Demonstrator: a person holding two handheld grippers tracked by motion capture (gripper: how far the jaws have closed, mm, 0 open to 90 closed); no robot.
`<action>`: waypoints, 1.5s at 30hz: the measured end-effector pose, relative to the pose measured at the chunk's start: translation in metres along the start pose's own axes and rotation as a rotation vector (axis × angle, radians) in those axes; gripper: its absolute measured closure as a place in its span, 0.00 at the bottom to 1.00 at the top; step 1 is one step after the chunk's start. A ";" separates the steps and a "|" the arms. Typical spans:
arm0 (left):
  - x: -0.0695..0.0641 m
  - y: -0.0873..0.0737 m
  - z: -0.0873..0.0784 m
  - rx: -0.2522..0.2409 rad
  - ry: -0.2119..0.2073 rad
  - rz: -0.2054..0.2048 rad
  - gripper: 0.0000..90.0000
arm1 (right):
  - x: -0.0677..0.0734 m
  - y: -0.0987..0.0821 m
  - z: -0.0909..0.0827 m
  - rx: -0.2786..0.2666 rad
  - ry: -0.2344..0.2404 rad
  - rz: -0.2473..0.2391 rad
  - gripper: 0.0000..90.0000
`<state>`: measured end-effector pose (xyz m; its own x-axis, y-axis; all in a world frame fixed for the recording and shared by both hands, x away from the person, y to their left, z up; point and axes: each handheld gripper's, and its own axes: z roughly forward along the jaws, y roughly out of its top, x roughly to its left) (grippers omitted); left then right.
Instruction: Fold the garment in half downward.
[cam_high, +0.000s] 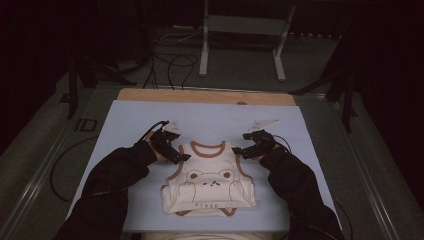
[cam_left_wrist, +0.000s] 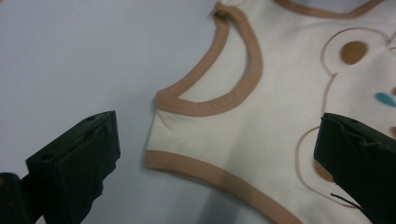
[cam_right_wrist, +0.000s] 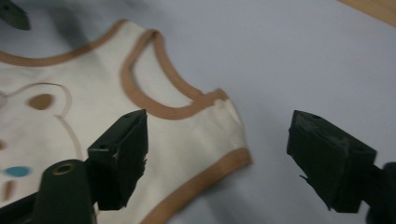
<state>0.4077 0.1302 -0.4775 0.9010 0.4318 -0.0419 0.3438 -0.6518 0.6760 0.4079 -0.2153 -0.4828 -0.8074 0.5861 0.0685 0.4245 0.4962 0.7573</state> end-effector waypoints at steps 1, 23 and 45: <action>0.001 -0.001 0.002 0.006 0.003 0.003 0.01 | 0.000 0.000 0.000 0.000 0.000 0.000 0.23; 0.017 -0.013 0.039 0.042 0.076 0.010 0.27 | -0.013 -0.009 0.041 0.091 -0.023 -0.008 0.41; 0.013 -0.012 0.039 0.060 0.022 -0.048 0.73 | 0.000 -0.008 0.044 0.146 -0.007 -0.084 0.80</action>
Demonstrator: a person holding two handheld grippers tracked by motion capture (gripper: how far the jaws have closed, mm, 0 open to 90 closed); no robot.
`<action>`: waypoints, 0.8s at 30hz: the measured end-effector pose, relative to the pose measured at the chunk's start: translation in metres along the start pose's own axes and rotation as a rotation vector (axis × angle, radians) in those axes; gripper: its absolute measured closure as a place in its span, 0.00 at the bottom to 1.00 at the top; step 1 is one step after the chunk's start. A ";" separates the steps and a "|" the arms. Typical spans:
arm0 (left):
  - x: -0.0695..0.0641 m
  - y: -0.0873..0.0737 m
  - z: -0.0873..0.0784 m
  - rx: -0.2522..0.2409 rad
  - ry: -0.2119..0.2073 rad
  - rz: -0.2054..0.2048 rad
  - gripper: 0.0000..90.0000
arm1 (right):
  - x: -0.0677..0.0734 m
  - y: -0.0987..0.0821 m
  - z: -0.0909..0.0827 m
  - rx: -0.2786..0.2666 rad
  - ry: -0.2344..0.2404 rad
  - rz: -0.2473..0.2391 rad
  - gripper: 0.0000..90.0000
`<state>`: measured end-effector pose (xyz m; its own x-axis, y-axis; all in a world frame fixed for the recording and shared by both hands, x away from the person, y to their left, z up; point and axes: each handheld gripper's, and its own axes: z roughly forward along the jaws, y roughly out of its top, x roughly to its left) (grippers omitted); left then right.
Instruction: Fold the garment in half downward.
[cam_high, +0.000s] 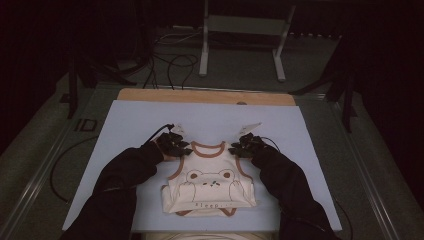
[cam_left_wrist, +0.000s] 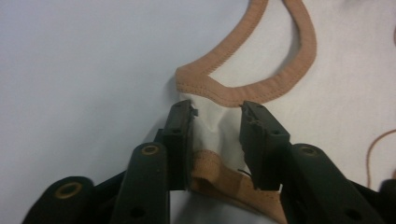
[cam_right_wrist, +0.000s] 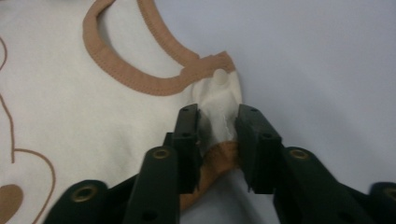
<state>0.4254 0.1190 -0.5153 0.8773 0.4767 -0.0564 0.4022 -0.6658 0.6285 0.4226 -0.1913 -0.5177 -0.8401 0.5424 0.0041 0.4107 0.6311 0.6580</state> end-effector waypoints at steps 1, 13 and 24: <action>0.000 0.000 0.000 0.002 -0.001 -0.006 0.74 | 0.001 0.000 0.000 0.005 0.005 -0.001 0.82; -0.003 0.004 -0.005 -0.011 -0.048 -0.001 0.98 | 0.002 0.004 -0.001 0.019 0.019 0.022 0.92; -0.004 0.021 -0.031 -0.090 -0.028 0.037 0.98 | -0.003 0.019 -0.024 -0.054 -0.002 0.017 0.92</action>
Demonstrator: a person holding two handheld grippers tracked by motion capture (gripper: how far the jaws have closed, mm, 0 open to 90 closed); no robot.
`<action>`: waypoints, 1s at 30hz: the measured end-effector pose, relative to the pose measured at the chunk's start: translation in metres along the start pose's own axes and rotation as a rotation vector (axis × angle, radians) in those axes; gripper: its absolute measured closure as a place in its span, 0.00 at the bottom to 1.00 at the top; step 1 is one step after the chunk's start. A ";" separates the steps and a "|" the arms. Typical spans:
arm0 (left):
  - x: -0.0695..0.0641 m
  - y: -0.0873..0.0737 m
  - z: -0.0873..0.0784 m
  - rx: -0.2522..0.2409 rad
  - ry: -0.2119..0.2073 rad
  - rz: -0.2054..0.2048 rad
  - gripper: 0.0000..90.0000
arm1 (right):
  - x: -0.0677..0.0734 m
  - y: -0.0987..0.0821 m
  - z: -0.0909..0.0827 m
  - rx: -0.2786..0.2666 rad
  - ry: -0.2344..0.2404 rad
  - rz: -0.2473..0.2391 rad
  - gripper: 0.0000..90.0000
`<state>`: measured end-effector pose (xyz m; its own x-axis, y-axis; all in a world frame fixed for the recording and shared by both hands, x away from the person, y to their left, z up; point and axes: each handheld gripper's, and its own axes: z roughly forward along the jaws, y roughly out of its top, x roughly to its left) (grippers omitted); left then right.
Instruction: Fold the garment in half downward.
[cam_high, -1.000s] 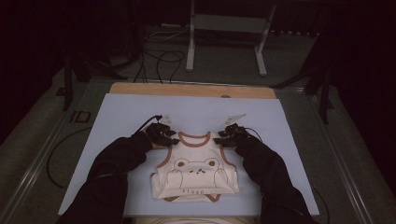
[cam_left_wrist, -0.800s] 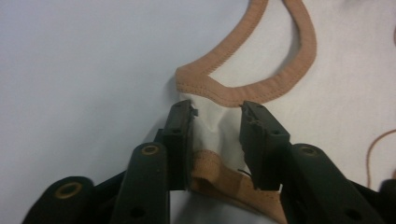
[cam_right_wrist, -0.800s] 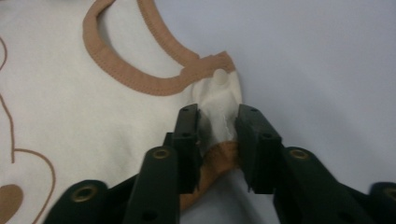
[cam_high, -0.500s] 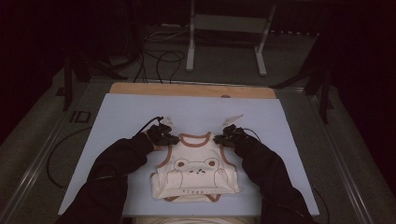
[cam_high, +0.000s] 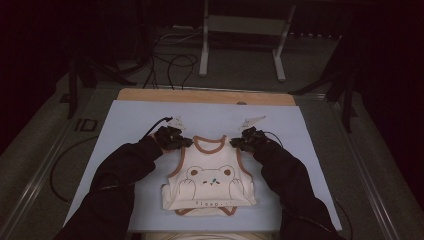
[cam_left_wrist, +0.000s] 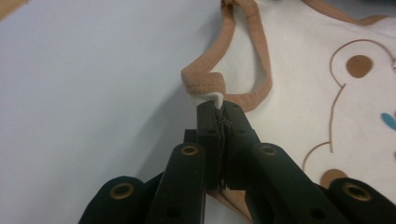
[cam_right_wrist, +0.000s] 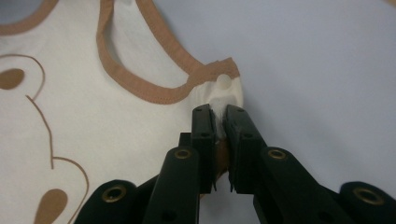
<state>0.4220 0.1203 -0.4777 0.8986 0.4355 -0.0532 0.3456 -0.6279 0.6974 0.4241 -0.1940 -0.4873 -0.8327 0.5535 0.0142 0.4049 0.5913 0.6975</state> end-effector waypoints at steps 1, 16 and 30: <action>-0.001 0.002 -0.002 -0.004 -0.002 0.003 0.98 | 0.000 0.000 0.000 0.000 0.000 0.000 0.92; 0.003 0.029 -0.029 -0.066 0.048 0.048 0.98 | -0.006 0.029 -0.027 -0.072 -0.062 -0.040 0.92; 0.015 0.064 -0.061 -0.098 0.124 0.096 0.98 | -0.016 0.070 -0.049 -0.131 -0.118 -0.080 0.92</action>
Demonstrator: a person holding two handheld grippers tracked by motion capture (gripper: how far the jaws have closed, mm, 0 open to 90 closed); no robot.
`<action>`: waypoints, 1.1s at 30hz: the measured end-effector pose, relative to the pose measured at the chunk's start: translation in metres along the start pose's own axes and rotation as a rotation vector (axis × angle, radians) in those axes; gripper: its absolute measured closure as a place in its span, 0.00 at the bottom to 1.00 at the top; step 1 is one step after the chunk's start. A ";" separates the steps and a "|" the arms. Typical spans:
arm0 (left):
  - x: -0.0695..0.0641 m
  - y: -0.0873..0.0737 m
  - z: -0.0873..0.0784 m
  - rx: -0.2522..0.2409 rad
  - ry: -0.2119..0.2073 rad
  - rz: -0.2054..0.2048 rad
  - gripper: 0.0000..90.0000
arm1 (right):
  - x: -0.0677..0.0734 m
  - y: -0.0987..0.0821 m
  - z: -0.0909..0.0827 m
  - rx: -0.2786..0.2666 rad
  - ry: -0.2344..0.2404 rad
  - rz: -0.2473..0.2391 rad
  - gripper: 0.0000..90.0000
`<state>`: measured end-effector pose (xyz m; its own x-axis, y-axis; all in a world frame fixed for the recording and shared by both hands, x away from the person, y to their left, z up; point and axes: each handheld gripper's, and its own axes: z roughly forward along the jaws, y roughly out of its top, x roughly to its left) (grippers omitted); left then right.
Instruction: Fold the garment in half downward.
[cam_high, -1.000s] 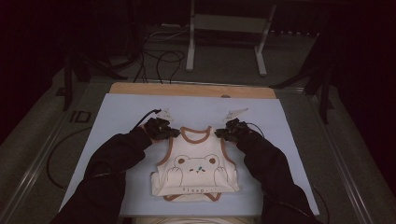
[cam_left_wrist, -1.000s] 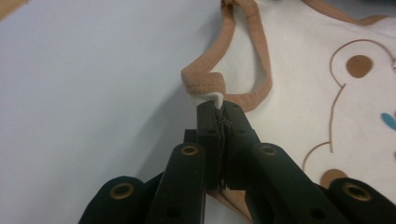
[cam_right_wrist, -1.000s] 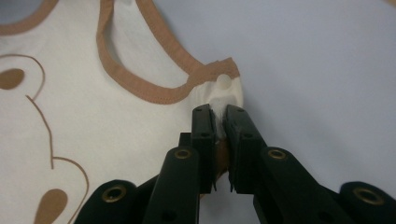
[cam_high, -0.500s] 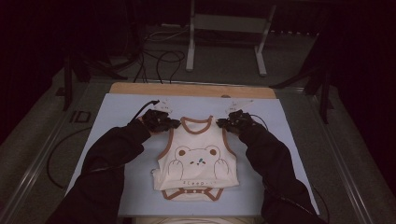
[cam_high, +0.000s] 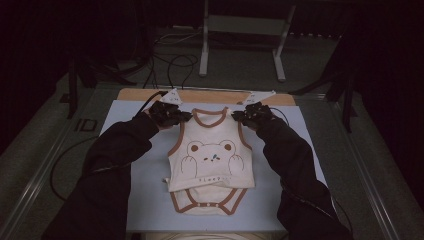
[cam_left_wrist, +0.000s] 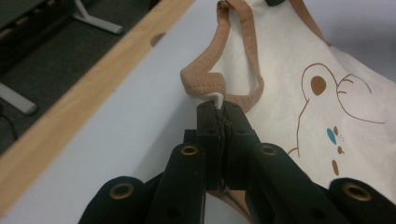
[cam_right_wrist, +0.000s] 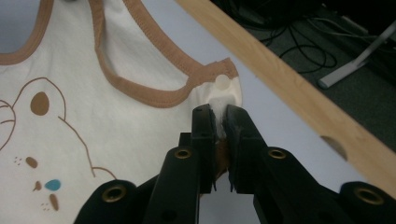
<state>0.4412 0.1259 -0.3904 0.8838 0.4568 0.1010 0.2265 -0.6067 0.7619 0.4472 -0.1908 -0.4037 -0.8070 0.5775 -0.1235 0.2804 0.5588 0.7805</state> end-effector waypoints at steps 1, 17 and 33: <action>0.002 0.003 -0.002 -0.001 0.004 0.005 0.98 | -0.001 0.002 -0.001 0.000 -0.004 -0.005 0.92; 0.019 0.029 -0.017 -0.035 0.080 0.019 0.98 | -0.017 0.044 -0.013 -0.056 -0.068 -0.029 0.92; 0.001 0.014 -0.027 -0.056 0.050 0.027 0.98 | -0.002 0.029 -0.020 -0.066 -0.052 -0.032 0.92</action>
<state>0.4348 0.1353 -0.3626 0.8675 0.4734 0.1526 0.1784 -0.5826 0.7929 0.4467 -0.1872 -0.3683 -0.7866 0.5909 -0.1793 0.2185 0.5378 0.8143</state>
